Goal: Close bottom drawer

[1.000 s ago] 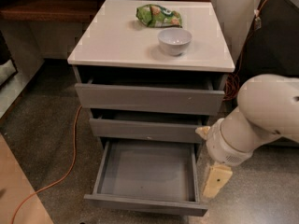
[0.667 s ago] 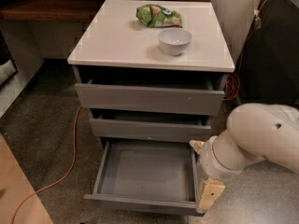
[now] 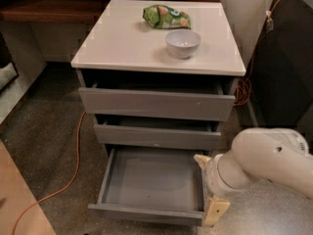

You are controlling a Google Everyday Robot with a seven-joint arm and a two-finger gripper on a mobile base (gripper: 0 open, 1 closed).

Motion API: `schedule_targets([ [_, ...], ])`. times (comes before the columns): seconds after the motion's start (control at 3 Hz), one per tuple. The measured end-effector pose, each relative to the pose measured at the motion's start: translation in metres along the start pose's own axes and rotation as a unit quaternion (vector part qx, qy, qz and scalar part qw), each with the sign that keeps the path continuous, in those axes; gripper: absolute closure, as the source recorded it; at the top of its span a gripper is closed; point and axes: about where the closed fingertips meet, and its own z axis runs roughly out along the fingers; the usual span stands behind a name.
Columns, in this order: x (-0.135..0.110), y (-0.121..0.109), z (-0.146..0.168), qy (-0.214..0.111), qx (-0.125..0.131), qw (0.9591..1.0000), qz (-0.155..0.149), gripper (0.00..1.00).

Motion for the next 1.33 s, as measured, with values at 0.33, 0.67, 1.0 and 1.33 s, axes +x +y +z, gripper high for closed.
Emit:
schedule_targets([
  [0.33, 0.001, 0.002, 0.026, -0.003, -0.003, 0.9999, -0.010, 0.00],
  [0.67, 0.006, 0.001, 0.065, -0.009, -0.006, 0.9997, -0.021, 0.00],
  [1.0, 0.014, 0.005, 0.128, -0.018, -0.025, 0.9991, -0.028, 0.00],
  [1.33, 0.018, 0.011, 0.162, -0.020, -0.039, 0.9987, -0.025, 0.00],
])
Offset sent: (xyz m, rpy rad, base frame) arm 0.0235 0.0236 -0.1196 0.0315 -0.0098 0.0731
